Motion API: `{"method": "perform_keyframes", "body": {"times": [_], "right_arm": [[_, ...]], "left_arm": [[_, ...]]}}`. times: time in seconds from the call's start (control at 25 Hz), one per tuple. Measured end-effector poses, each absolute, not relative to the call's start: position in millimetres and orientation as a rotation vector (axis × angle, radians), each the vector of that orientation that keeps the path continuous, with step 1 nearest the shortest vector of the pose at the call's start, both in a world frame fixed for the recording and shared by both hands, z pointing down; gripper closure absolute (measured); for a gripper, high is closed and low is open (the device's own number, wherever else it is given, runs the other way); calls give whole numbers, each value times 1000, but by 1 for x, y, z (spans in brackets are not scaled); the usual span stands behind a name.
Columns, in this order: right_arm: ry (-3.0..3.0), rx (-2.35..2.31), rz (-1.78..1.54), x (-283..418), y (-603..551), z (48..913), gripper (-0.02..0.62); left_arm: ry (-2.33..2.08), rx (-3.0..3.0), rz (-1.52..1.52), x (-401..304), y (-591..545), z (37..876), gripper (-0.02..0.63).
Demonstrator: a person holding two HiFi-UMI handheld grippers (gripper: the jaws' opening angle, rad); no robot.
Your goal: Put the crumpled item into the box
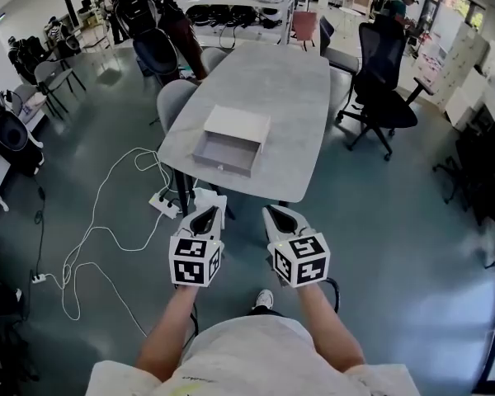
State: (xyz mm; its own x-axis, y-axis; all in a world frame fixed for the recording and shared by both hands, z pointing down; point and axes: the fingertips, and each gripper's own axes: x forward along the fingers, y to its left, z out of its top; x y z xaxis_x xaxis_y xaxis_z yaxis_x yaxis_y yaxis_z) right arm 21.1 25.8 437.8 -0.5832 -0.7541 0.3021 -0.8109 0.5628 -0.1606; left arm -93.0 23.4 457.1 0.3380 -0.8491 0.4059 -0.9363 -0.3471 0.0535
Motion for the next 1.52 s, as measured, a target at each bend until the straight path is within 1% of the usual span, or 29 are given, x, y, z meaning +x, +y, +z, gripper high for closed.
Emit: {"method": "perform_keyframes", "body": {"times": [0.72, 1.0, 1.52], "right_arm": [[-2660, 1239, 442, 69, -51, 434, 591], [-2653, 1233, 441, 68, -69, 441, 591], [-2613, 1255, 459, 54, -148, 451, 591]], "left_arm": [[-1674, 2265, 501, -48, -44, 456, 589], [-1668, 2261, 499, -48, -65, 465, 589], [-1609, 2270, 527, -59, -153, 481, 589]]}}
